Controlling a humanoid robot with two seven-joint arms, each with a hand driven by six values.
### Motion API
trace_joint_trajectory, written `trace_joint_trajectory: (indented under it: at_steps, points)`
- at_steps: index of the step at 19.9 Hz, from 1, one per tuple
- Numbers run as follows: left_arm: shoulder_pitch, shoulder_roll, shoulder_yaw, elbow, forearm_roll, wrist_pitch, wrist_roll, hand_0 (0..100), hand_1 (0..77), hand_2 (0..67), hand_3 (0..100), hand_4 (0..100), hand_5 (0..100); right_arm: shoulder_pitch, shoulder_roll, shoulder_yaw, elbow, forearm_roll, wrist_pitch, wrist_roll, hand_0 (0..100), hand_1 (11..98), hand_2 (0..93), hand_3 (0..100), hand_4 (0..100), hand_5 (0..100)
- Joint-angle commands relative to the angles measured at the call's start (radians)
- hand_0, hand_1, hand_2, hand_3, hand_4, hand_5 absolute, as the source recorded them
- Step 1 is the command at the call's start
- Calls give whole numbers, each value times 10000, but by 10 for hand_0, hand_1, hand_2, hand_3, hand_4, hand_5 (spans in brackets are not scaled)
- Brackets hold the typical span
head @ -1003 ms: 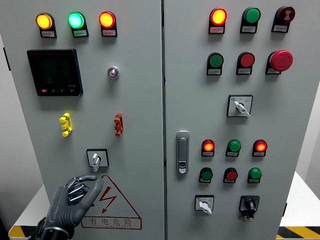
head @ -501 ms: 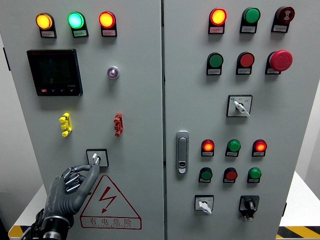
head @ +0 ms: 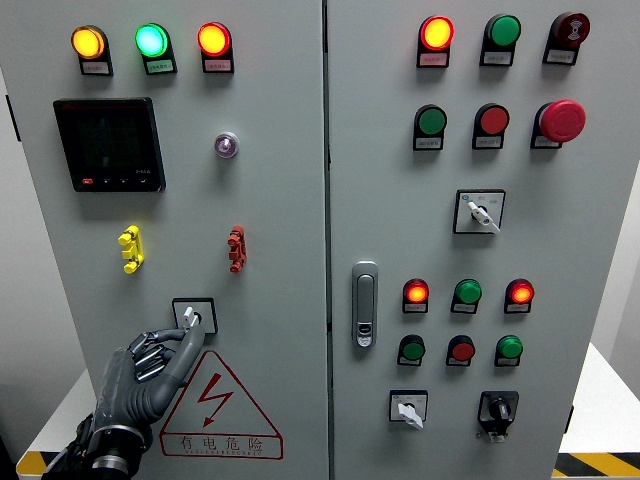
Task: Turn on light switch 1
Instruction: 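Pinch the rotary switch knob with the left hand fingers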
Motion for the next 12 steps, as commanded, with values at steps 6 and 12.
trace_joint_trajectory:
  at_steps: [6,12]
  points:
    - [-223,39,0,2,369,60,627,0,582,495,843,964,641,0,0,9,4,0,0,0,0,196,0,196,193,106]
    - [-238,24,0,1,385,45,705,0,585,507,843,965,641,0,0,-6,-11,0,0,0,0,197,0,196,193,106]
